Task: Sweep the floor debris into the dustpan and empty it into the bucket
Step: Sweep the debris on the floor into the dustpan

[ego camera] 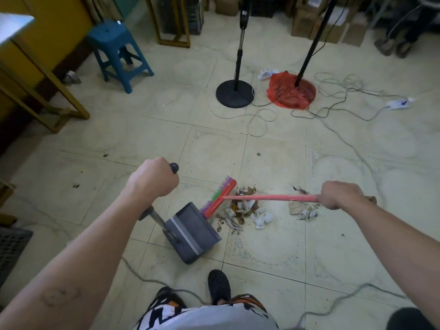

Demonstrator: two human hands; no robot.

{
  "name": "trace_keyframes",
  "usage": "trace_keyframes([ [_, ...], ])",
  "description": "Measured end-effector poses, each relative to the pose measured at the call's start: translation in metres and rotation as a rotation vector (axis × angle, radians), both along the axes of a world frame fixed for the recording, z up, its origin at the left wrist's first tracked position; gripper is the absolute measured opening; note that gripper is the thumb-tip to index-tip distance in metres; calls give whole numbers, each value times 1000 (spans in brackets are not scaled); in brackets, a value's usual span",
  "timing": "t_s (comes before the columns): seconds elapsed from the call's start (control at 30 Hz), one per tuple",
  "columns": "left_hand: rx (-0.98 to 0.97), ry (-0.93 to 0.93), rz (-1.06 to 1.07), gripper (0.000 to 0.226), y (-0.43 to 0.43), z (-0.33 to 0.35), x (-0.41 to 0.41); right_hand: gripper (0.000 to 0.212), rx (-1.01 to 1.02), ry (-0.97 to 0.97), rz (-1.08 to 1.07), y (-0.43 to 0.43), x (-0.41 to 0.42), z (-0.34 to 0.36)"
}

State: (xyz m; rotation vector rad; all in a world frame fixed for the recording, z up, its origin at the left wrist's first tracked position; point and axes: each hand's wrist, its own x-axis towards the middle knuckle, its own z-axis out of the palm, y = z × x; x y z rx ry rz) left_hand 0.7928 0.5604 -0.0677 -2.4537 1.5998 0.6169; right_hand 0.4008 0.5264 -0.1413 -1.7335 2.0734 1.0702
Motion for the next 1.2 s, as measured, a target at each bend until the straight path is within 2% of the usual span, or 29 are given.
trace_keyframes([
  [0.3,-66,-2,53,23,-23,19,28,17,-61,-66,-48,-28,37,6],
  [0.57,-27,34,93,23,-57,16,81,14,-31,-152,-55,-80,123,-4],
  [0.73,-15,83,138,23,-91,8,122,7,-40,-162,15,-122,195,-12],
  [0.93,25,122,174,22,-133,1,162,12,-14,-224,109,-180,283,-26],
  [1.2,120,162,177,23,-183,-5,191,9,-5,-249,186,-229,345,-54],
])
